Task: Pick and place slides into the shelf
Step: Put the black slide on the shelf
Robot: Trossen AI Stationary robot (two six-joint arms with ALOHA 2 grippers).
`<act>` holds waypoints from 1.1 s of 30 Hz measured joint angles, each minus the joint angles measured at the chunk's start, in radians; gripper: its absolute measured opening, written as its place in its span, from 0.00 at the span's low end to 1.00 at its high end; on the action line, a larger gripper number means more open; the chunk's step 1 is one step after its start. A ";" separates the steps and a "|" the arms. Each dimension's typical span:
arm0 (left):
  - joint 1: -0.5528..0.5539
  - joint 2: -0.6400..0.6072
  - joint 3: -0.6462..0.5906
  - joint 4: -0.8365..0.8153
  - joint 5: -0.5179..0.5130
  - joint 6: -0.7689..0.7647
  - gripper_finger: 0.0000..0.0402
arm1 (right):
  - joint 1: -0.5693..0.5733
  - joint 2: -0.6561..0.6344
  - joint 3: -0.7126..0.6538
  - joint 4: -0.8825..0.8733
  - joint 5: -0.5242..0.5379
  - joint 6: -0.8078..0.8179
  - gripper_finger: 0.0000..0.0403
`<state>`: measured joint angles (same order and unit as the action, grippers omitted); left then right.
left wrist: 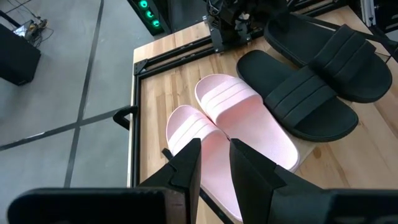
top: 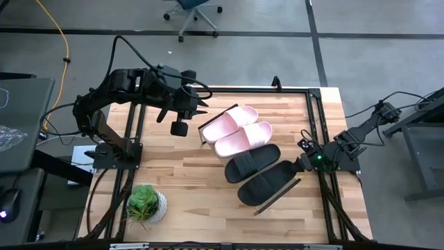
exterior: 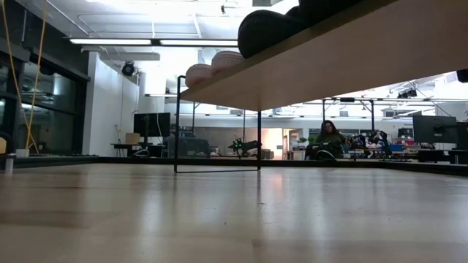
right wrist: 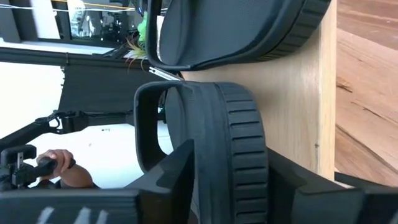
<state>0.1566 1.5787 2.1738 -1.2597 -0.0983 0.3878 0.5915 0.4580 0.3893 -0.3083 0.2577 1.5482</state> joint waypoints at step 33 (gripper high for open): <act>0.000 0.000 0.000 0.000 0.000 -0.003 0.18 | 0.000 -0.141 0.001 -0.308 0.068 0.067 0.43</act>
<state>0.1562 1.5787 2.1735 -1.2595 -0.0982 0.3851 0.5919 0.3167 0.3904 -0.6159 0.3258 1.6151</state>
